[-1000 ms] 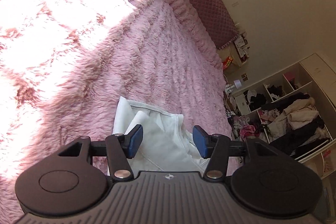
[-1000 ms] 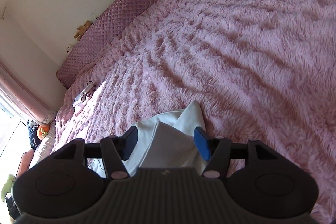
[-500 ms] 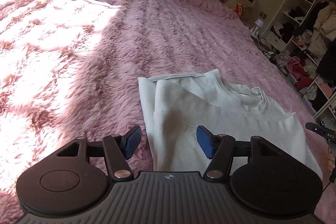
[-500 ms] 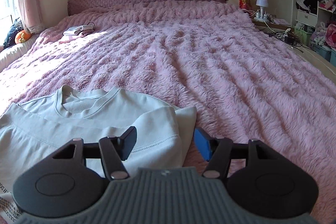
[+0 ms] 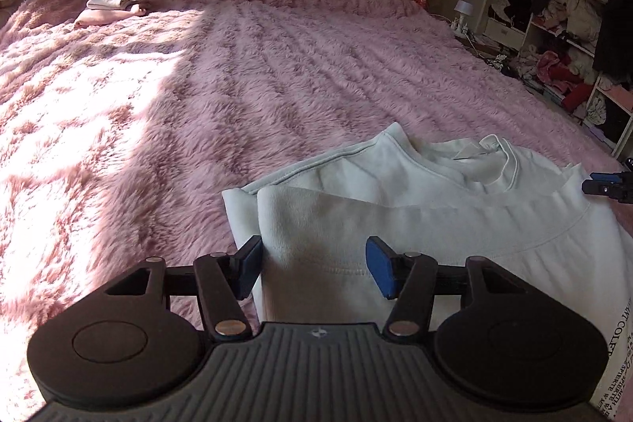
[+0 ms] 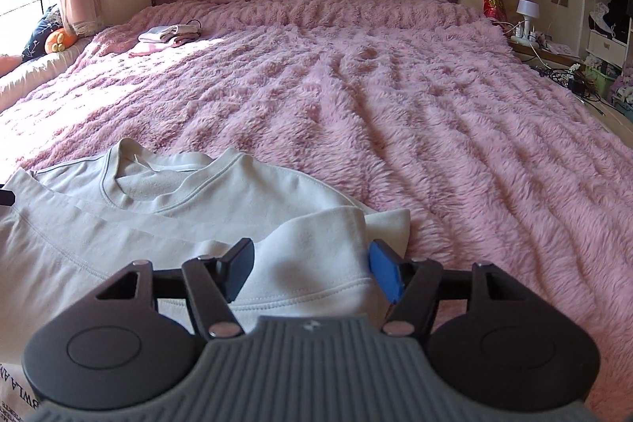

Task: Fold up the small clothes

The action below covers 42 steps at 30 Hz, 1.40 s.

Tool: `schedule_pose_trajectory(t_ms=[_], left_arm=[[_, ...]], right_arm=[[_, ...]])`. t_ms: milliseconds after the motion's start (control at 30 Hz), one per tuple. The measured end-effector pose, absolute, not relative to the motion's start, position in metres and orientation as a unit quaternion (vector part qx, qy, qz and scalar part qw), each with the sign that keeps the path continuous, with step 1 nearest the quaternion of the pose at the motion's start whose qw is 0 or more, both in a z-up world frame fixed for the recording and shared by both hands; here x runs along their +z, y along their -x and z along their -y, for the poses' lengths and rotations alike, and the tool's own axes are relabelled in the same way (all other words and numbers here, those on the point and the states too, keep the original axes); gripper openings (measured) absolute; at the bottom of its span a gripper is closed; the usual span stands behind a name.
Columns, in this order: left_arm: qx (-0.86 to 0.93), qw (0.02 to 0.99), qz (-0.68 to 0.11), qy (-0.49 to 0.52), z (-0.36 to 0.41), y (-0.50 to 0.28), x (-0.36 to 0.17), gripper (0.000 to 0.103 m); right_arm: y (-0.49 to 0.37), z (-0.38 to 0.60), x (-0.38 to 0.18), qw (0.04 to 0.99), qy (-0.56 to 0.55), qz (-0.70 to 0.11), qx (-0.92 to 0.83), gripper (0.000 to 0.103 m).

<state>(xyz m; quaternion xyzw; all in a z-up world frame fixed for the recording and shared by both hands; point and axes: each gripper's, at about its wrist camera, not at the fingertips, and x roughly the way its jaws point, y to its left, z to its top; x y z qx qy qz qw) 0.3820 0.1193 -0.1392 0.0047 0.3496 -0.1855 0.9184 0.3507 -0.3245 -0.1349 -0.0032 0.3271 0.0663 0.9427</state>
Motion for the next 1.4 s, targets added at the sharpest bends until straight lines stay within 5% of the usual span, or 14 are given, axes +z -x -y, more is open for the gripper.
schedule_pose_trajectory(t_ms=[33,67,100,133,333,467,533,633,833,1067,1200,1400], left_arm=[[-0.186,0.920,-0.345,-0.016,-0.116,-0.380,-0.140,0.044],[-0.190,0.921,-0.340,-0.026,-0.113,-0.378,-0.140,0.013],[-0.186,0.924,-0.333,-0.031,-0.111,-0.375,-0.140,0.009],[-0.183,0.927,-0.326,-0.035,-0.110,-0.373,-0.139,0.009],[-0.139,0.952,-0.274,0.013,-0.115,-0.363,-0.127,0.009],[-0.090,0.940,-0.323,0.057,-0.127,-0.390,-0.146,0.009],[-0.095,0.932,-0.342,0.071,-0.130,-0.394,-0.155,0.009],[-0.101,0.935,-0.333,0.071,-0.135,-0.390,-0.151,0.014],[-0.115,0.935,-0.321,0.094,-0.159,-0.362,-0.127,0.034],[-0.159,0.929,-0.300,0.145,-0.187,-0.262,-0.115,0.056],[-0.177,0.913,-0.315,0.189,-0.198,-0.220,-0.125,0.064],[-0.158,0.898,-0.356,0.206,-0.199,-0.212,-0.147,0.065]], right_arm=[[-0.352,0.322,-0.136,0.942,0.008,-0.327,0.067,0.057],[-0.353,0.321,-0.137,0.942,0.016,-0.327,0.067,0.044],[-0.354,0.319,-0.138,0.940,0.025,-0.333,0.065,0.033],[-0.356,0.319,-0.140,0.938,0.031,-0.339,0.062,0.010],[-0.350,0.324,-0.133,0.951,0.014,-0.306,0.044,0.007],[-0.360,0.319,-0.142,0.949,0.026,-0.315,-0.007,0.011],[-0.364,0.325,-0.147,0.945,0.013,-0.328,-0.012,0.025],[-0.353,0.337,-0.141,0.948,-0.024,-0.317,-0.008,0.027],[-0.281,0.361,-0.119,0.947,-0.083,-0.311,0.020,0.040],[-0.178,0.369,-0.120,0.931,-0.118,-0.342,0.045,0.042],[-0.151,0.367,-0.133,0.926,-0.127,-0.355,0.031,0.062],[-0.149,0.364,-0.140,0.923,-0.147,-0.355,0.021,0.063]])
